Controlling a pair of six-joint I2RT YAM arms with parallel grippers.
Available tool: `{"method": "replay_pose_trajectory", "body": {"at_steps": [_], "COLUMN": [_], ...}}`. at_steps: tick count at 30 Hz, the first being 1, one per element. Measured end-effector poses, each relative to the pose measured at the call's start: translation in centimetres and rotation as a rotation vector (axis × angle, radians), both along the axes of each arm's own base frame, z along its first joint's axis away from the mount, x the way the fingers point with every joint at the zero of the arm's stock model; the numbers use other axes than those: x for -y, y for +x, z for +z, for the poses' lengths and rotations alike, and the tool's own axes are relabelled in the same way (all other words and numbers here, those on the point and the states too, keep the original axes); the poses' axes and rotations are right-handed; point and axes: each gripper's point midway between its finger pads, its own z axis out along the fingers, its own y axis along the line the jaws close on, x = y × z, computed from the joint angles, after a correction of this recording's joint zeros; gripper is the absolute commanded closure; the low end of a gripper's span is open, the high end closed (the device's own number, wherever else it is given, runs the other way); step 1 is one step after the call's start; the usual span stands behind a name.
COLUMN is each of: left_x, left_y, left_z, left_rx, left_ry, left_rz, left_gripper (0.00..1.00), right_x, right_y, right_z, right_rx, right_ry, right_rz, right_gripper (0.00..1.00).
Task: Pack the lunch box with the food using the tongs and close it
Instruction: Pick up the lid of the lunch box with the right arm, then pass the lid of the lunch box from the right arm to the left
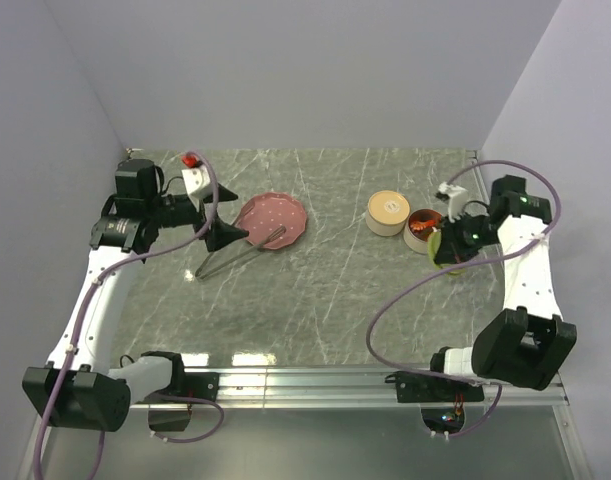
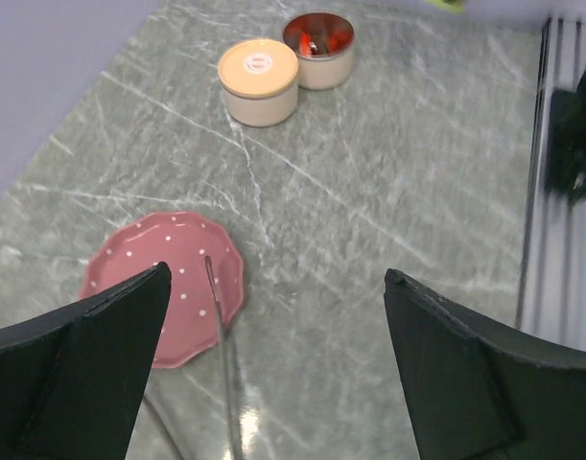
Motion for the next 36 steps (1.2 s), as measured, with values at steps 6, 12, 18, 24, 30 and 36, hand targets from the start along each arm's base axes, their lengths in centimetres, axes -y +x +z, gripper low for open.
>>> {"method": "replay_pose_trajectory", "body": {"at_steps": [6,12,18,24,30,36], "left_x": [2.3,7.4,10.9,13.5,14.9,15.9], "left_y": [-1.9,-7.6,-11.9,-13.4,-13.5,-13.7], "left_z": [-1.3,-2.0,-2.6,-3.2,-3.9,-4.6], "left_rx": [0.218,0.513,0.743,0.868,0.936,0.987], "left_ry": [0.119,0.192,0.209,0.241,0.27,0.299], "left_rz": [-0.187,-0.452,-0.596,-0.663,-0.656,-0.659], "left_gripper": [0.04,0.07,0.2,0.26,0.27,0.36], "right_x": [-8.7,-15.6,-20.1,-22.6,-24.3,-25.2], "right_y": [-0.5,-2.4,-5.4,-7.1,-9.3,-11.1], "right_z": [3.7,6.4,6.6,7.2,7.5,7.6], "right_rx": [0.065,0.068,-0.03,-0.075,-0.119,-0.153], "right_ry": [0.165,0.318,0.423,0.478,0.499,0.502], "right_rz": [0.279,0.505,0.659,0.757,0.833,0.885], "right_gripper": [1.0,1.0,1.0,1.0,1.0,1.0]}}
